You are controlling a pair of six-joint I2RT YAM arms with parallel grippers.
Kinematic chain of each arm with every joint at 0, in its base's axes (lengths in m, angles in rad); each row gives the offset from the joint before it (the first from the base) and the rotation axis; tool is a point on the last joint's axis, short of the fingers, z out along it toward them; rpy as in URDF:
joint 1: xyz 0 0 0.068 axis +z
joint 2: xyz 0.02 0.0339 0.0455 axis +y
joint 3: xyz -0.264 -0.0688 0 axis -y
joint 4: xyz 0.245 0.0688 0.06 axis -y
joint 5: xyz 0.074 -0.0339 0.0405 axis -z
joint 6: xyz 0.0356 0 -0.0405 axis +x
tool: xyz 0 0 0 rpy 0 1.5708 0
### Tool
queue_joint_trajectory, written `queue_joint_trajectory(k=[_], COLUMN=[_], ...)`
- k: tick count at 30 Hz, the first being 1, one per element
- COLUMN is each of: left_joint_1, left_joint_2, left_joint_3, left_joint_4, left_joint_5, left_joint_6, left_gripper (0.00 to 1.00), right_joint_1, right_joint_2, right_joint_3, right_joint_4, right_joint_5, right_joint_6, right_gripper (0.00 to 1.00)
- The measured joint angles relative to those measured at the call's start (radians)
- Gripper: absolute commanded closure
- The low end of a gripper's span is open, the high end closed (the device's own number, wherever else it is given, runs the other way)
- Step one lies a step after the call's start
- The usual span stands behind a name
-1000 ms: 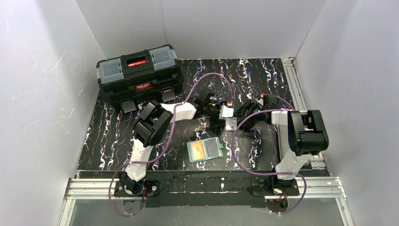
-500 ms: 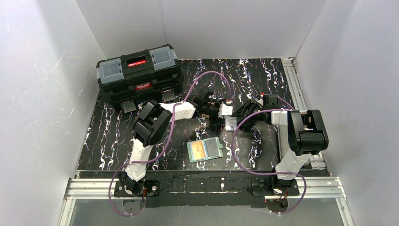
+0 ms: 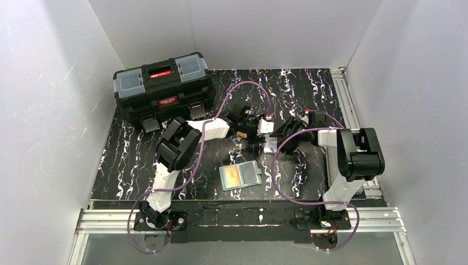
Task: Put the credit cards into the card holder
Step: Pick up the credit card from the center of the board.
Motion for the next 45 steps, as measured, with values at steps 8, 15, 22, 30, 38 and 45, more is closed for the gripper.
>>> queue_joint_trajectory(k=[8, 15, 22, 30, 38, 45], left_joint_1=[0.000, 0.006, 0.005, 0.004, 0.005, -0.008], left_joint_2=[0.000, 0.000, 0.000, 0.018, 0.034, 0.049], left_joint_3=[0.000, 0.000, 0.000, 0.009, 0.026, 0.040], left_joint_4=[-0.004, -0.027, -0.027, -0.023, -0.012, 0.008], left_joint_5=[0.001, 0.005, 0.008, 0.011, 0.024, 0.031], left_joint_6=[0.014, 0.040, 0.045, 0.048, 0.048, 0.047], left_gripper=[0.39, 0.39, 0.38, 0.39, 0.39, 0.39], right_joint_1=[0.000, 0.000, 0.000, -0.001, -0.004, 0.001], right_joint_2=[0.003, 0.004, 0.004, 0.003, -0.003, -0.029], right_joint_3=[0.000, 0.000, 0.000, -0.007, -0.028, -0.055], right_joint_4=[0.003, 0.004, 0.004, 0.016, 0.050, 0.064], right_joint_5=[-0.003, -0.005, -0.005, -0.007, -0.011, 0.005], right_joint_6=[0.000, 0.000, 0.000, 0.000, 0.006, 0.008], right_gripper=[0.28, 0.28, 0.28, 0.28, 0.28, 0.30])
